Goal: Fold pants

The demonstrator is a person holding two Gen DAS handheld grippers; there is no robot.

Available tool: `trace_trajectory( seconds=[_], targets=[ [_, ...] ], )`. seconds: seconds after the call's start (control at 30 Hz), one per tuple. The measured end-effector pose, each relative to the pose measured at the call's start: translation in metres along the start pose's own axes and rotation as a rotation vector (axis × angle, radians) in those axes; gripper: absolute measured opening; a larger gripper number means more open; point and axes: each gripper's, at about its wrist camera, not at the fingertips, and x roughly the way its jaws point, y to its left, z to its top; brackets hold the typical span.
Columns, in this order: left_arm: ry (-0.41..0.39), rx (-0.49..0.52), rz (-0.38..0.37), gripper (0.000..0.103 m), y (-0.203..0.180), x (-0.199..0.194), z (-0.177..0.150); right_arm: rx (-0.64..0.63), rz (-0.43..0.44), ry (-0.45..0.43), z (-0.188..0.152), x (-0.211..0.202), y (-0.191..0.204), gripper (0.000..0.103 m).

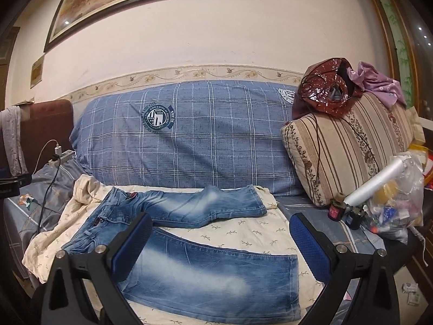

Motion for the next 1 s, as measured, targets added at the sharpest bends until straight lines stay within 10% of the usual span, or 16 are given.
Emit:
trace_trajectory(
  seconds=[1.0],
  targets=[
    [0.020,0.002,-0.003,0.103,0.0001,0.0091,-0.0001,0.003,-0.004,0.016,0.0029,0.0098,0.0025,0.102]
  ],
)
